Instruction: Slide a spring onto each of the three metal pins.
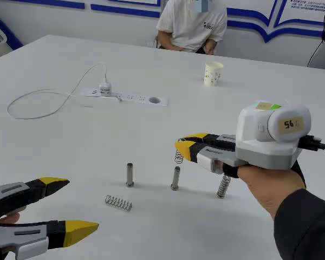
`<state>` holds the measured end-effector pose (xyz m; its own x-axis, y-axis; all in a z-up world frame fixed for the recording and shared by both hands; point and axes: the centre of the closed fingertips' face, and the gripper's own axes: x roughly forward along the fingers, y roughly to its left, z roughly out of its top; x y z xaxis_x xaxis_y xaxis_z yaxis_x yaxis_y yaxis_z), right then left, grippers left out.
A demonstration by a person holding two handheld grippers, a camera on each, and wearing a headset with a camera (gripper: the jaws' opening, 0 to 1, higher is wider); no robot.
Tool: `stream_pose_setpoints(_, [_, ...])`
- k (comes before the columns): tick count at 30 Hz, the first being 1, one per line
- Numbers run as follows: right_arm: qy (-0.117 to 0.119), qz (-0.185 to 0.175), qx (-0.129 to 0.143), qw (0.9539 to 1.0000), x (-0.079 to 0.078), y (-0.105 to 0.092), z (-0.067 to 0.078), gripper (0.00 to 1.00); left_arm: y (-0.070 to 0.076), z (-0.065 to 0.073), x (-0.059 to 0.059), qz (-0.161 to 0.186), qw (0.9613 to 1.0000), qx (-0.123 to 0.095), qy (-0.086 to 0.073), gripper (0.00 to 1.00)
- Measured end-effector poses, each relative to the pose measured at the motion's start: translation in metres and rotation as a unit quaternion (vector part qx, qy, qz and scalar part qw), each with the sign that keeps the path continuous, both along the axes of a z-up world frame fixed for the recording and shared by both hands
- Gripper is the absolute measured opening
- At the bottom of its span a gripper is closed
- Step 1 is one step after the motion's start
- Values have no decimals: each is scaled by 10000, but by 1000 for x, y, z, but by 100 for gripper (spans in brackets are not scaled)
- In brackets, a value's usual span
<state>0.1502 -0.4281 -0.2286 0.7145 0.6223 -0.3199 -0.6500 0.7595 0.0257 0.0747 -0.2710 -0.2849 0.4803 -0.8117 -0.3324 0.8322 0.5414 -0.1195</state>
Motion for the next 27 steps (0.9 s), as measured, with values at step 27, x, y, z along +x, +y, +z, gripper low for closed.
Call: stream_pose_setpoints(27, [289,-40,-38,9996,4,-1,-30,12,1,-2,0,20,10000,-9,33,72])
